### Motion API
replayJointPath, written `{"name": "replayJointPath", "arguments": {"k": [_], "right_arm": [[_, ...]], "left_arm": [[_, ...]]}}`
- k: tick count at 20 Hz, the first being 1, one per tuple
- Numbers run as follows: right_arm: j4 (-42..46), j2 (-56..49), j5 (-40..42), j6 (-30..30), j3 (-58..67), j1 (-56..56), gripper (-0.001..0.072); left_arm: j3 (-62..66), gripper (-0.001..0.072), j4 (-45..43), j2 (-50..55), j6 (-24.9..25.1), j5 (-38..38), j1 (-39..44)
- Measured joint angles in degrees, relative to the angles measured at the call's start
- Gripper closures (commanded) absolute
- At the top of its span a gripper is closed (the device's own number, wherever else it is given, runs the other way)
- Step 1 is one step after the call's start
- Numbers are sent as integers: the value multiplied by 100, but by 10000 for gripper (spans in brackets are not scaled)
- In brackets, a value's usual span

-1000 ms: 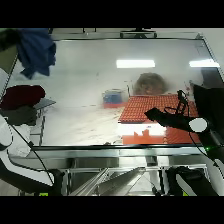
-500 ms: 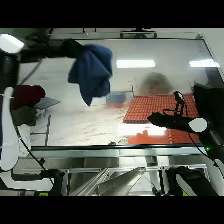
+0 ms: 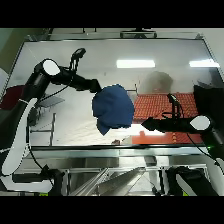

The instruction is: Fold the shirts.

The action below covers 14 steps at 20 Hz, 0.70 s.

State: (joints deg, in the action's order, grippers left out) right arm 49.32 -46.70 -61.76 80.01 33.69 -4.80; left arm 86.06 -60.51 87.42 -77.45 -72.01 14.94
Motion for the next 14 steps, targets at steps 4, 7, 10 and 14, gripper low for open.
{"name": "replayJointPath", "arguments": {"k": [4, 7, 10, 14], "right_arm": [[-658, -649, 153, -546, 44, -275, 107], [-1261, -1482, 713, -1051, 63, -778, 107], [-1781, -2310, 1300, -1545, 234, -1043, 108], [-2063, -3112, 1628, -1958, 798, -1082, 108]], "left_arm": [[-1038, -13, -155, 0, -160, -321, -295], [-1867, 4, 223, 2, 96, 358, -367], [-2437, 4, 796, 4, 492, 1235, -389], [-2800, 162, 1213, 31, 796, 2238, -297]]}}
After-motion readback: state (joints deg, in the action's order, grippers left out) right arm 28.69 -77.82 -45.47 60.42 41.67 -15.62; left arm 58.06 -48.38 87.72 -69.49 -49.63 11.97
